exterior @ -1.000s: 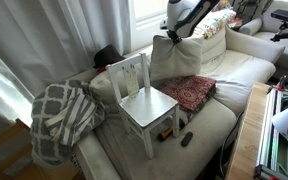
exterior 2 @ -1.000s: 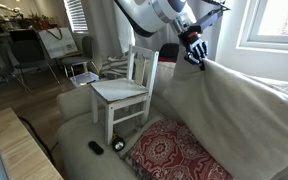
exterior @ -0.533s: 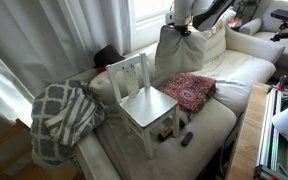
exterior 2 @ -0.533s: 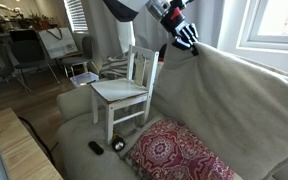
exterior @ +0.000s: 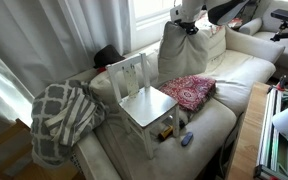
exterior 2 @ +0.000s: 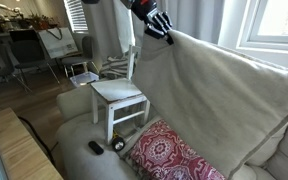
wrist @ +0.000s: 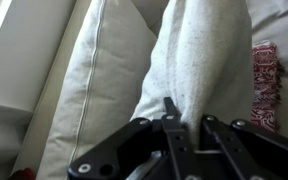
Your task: Put the white pillow on the seat of the white chair
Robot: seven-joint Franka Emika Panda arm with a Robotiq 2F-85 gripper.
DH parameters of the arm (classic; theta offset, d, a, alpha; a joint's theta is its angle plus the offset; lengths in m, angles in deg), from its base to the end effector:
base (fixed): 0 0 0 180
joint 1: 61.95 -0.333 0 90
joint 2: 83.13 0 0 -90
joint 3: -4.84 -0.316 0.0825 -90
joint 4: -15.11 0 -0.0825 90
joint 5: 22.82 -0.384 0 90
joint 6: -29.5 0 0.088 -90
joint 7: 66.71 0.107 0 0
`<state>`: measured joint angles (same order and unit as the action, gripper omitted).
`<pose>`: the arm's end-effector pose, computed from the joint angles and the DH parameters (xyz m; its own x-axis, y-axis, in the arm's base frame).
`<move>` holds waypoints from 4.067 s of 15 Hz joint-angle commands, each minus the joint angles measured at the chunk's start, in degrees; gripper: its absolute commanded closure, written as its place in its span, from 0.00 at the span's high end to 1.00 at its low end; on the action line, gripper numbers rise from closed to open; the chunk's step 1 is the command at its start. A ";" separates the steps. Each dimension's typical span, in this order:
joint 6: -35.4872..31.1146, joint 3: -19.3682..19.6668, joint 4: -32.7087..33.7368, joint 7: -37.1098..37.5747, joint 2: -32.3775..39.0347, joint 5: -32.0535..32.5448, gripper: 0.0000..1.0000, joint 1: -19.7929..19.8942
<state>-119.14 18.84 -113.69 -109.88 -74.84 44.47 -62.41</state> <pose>0.5371 -0.1101 0.3151 0.1651 0.8027 -0.5730 0.9369 0.0539 0.3455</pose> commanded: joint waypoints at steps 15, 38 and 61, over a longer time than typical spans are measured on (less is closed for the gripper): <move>-0.06 -16.88 -1.55 -13.39 -7.72 -9.63 0.04 -1.34; 5.30 -21.40 15.89 20.30 9.45 8.57 0.04 -11.14; 2.03 -24.27 16.13 16.73 13.01 9.40 0.88 -9.64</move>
<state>-115.42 -4.69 -97.36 -90.38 -61.23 56.18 -73.25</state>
